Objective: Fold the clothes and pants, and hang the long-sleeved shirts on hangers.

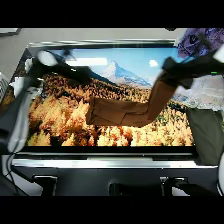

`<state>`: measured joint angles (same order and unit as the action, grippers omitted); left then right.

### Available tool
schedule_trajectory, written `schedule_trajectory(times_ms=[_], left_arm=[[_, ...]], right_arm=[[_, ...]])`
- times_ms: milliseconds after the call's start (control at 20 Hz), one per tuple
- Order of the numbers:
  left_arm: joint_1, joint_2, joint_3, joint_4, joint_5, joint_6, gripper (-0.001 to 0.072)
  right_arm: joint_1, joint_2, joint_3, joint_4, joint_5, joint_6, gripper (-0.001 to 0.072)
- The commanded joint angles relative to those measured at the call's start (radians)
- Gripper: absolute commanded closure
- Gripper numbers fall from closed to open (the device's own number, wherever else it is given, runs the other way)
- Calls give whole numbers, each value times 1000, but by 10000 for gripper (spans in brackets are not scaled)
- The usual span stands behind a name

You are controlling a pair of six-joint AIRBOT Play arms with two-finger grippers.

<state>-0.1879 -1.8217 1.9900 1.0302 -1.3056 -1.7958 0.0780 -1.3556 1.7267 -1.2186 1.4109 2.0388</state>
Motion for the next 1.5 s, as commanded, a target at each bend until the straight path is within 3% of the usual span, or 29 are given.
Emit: schedule_trajectory(times_ms=[0, 200, 450, 1000, 1050, 1150, 1200, 1300, 1350, 1450], left_arm=[[200, 124, 0, 123, -146, 27, 692], [304, 148, 0, 123, -152, 29, 691], [317, 143, -1, 123, -151, 46, 691], [317, 141, -2, 123, -135, 71, 690], [317, 141, -2, 123, -134, 71, 691], [317, 141, -2, 123, -135, 71, 691], [317, 141, -2, 123, -135, 71, 690], [317, 141, -2, 123, -134, 67, 690], [317, 141, -2, 123, -134, 68, 691], [317, 141, -2, 123, -134, 68, 691]], right_arm=[[218, -81, 0, -36, -161, 171, 686], [382, -220, 0, -34, -302, 294, 686], [479, -336, 1, -24, -429, 408, 686], [549, -414, 0, 0, -500, 434, 680], [551, -420, 0, -1, -502, 433, 625], [554, -428, 1, 22, -501, 385, 329], [554, -423, 1, 33, -499, 345, 289], [554, -400, 1, 28, -464, 273, 281], [551, -381, 1, 12, -434, 256, 237], [529, -338, 1, -21, -357, 231, 215]])
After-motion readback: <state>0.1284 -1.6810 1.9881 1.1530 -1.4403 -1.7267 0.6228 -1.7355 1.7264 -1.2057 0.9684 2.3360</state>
